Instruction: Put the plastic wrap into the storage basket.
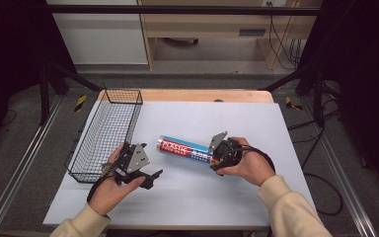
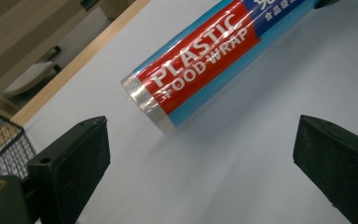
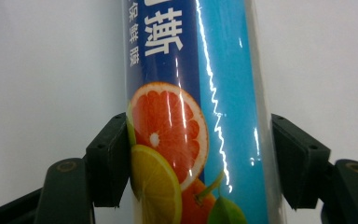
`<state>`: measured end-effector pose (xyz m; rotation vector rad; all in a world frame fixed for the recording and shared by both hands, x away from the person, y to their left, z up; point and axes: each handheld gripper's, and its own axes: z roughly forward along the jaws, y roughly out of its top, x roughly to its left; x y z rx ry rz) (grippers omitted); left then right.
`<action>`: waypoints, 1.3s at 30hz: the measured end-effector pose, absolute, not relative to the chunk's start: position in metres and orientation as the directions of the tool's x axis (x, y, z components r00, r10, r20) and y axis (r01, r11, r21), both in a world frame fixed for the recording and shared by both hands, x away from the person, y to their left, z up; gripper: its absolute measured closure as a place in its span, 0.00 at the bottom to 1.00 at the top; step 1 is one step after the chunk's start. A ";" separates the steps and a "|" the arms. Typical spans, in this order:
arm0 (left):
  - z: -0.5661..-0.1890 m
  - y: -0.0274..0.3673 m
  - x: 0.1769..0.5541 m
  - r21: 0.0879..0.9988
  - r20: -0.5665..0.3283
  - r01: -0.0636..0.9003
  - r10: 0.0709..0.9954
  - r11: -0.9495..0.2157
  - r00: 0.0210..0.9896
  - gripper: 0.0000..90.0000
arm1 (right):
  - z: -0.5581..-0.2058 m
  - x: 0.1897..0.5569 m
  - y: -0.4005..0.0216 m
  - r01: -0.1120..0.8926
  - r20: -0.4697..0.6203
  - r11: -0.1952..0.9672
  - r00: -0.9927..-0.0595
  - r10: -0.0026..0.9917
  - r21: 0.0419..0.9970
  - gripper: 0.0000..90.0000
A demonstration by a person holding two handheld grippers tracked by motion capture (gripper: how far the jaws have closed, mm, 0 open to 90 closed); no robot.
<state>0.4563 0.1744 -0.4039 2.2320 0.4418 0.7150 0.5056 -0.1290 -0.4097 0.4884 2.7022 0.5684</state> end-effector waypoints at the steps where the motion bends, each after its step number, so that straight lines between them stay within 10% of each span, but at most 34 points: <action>1: -0.398 0.170 0.460 0.717 0.369 0.074 0.467 -0.693 0.803 0.04 | -0.404 0.506 -0.130 0.240 -0.271 0.873 -0.886 0.376 0.425 0.34; 39: -0.349 0.118 0.498 0.593 0.482 -0.111 0.240 -0.798 0.843 0.05 | -0.345 0.499 -0.114 0.066 -0.412 0.940 -0.887 0.210 0.336 0.34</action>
